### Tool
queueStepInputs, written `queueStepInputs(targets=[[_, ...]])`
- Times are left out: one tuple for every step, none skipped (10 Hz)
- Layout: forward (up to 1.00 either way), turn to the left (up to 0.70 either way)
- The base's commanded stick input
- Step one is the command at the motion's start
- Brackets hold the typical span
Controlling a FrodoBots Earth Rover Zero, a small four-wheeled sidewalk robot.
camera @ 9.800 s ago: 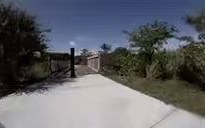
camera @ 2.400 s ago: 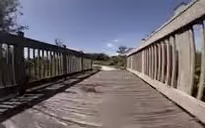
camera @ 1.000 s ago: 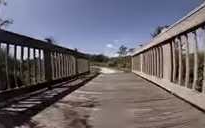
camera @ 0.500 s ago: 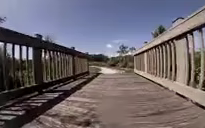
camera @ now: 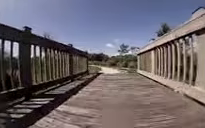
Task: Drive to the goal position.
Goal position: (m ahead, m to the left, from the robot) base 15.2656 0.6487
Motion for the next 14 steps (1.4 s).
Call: queueStepInputs(targets=[[0.70, 0.00], [0.70, 0.00], [0.70, 0.00], [0.70, 0.00], [0.70, 0.00], [0.70, 0.00], [0.70, 0.00], [0.70, 0.00], [0.70, 0.00], [0.70, 0.00], [0.70, 0.00], [0.70, 0.00], [0.70, 0.00], [0.70, 0.00]])
